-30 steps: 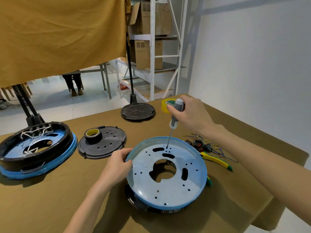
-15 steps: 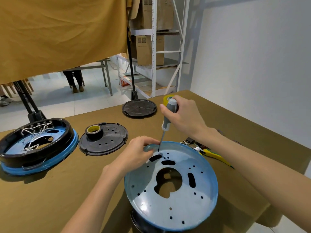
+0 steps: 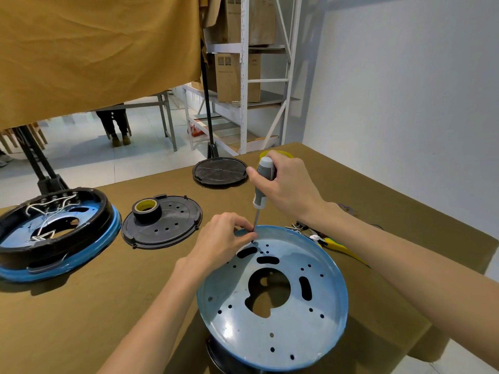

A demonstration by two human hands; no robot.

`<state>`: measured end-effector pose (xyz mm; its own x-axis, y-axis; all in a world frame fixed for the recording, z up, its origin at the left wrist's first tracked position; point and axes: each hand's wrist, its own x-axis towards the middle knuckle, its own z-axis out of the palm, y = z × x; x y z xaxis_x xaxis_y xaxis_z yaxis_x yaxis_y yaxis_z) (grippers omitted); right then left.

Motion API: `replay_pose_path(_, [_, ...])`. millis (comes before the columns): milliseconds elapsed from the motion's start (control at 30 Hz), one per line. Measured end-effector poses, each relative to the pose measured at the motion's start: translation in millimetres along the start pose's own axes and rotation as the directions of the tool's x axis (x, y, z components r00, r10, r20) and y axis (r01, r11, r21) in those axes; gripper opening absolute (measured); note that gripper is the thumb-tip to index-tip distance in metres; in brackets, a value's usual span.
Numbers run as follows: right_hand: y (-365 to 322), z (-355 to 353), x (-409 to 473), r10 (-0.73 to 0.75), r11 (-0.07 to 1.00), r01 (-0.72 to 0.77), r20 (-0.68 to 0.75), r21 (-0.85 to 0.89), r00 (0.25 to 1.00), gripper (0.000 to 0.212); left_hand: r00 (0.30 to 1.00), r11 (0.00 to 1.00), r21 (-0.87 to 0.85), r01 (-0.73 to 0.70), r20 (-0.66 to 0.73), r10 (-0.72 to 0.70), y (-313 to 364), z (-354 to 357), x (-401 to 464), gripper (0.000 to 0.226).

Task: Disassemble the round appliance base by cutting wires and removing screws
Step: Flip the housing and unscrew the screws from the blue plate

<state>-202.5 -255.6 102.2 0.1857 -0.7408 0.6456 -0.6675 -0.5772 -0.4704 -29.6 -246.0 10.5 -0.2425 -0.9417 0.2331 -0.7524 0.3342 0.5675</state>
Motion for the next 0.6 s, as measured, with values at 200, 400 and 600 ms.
replay_pose_path(200, [0.0,0.1,1.0,-0.017,1.000,0.018,0.013,-0.024,1.000,0.030,1.000,0.999,0.041,0.019,-0.007,-0.018,0.8,2.3,2.7,0.014])
replay_pose_path(400, [-1.0,-2.6,2.1,0.002,1.000,-0.002,0.007,-0.022,1.000,0.028,1.000,0.999,0.033,0.015,-0.002,-0.015,-1.0,3.3,3.2,0.016])
replay_pose_path(600, [-1.5,-3.7,1.2,0.012,1.000,-0.012,0.014,-0.018,1.000,0.030,1.000,0.998,0.061,0.015,-0.009,-0.015,-0.8,5.2,4.1,0.016])
